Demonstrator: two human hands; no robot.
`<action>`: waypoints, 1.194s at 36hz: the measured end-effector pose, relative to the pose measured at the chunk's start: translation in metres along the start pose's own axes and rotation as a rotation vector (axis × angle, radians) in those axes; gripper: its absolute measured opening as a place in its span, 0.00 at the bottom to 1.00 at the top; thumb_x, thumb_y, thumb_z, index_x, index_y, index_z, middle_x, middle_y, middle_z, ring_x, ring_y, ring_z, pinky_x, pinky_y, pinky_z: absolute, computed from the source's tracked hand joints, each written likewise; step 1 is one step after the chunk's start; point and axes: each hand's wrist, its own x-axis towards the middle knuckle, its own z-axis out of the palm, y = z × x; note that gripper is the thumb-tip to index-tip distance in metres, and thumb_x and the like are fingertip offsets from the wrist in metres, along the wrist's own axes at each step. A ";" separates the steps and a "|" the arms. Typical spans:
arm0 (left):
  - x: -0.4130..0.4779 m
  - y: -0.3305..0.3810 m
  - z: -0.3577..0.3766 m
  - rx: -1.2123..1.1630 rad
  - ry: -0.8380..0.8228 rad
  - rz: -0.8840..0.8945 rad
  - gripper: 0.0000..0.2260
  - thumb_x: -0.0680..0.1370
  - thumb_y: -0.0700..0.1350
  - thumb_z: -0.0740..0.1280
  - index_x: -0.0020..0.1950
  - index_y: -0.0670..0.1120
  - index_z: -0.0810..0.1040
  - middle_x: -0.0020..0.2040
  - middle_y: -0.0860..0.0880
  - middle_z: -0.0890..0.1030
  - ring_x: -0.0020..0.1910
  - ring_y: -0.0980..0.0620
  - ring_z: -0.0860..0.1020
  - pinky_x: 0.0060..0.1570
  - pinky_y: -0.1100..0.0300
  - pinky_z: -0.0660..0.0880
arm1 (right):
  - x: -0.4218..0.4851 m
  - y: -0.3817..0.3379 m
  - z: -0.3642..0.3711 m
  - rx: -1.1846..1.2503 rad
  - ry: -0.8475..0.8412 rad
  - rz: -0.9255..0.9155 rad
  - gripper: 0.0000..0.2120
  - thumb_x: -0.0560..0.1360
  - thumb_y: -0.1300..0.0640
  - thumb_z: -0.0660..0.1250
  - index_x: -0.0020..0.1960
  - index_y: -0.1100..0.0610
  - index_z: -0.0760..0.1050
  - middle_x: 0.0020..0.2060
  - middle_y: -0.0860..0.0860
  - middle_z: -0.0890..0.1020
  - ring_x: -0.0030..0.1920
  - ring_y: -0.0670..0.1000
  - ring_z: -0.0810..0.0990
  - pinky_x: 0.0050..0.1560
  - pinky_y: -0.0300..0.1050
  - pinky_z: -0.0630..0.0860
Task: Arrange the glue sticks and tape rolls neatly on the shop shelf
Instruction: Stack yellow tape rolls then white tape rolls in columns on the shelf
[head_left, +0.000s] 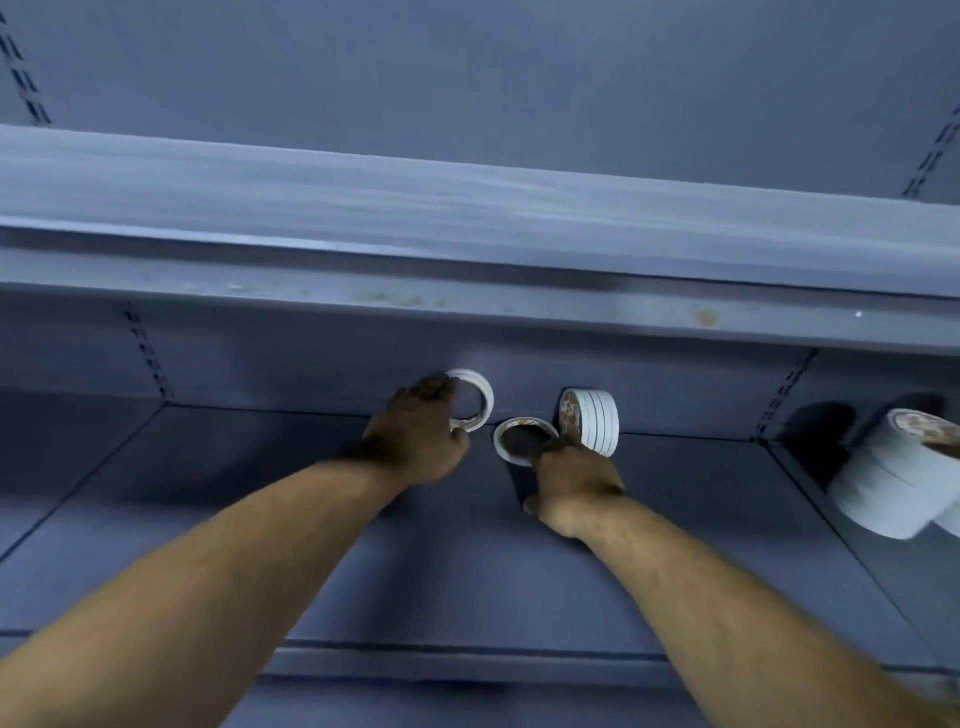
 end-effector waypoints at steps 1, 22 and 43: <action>0.006 -0.001 0.002 -0.008 0.004 0.014 0.30 0.79 0.50 0.61 0.79 0.45 0.59 0.79 0.47 0.61 0.77 0.47 0.61 0.73 0.57 0.58 | 0.003 0.000 0.002 0.006 -0.007 0.015 0.29 0.73 0.50 0.71 0.73 0.49 0.69 0.67 0.54 0.76 0.58 0.56 0.81 0.40 0.37 0.69; 0.042 -0.028 0.026 -0.070 0.061 0.207 0.14 0.71 0.54 0.68 0.54 0.51 0.81 0.54 0.50 0.74 0.55 0.48 0.76 0.55 0.57 0.75 | 0.026 -0.022 -0.010 -0.165 -0.135 -0.006 0.44 0.71 0.57 0.78 0.80 0.52 0.58 0.74 0.54 0.71 0.71 0.59 0.71 0.63 0.48 0.75; 0.005 -0.043 0.049 0.082 -0.235 0.222 0.02 0.75 0.44 0.65 0.46 0.47 0.76 0.49 0.50 0.80 0.49 0.46 0.78 0.45 0.56 0.76 | 0.024 -0.023 -0.018 -0.190 -0.192 -0.055 0.32 0.72 0.55 0.77 0.72 0.58 0.68 0.67 0.54 0.77 0.65 0.57 0.77 0.57 0.44 0.74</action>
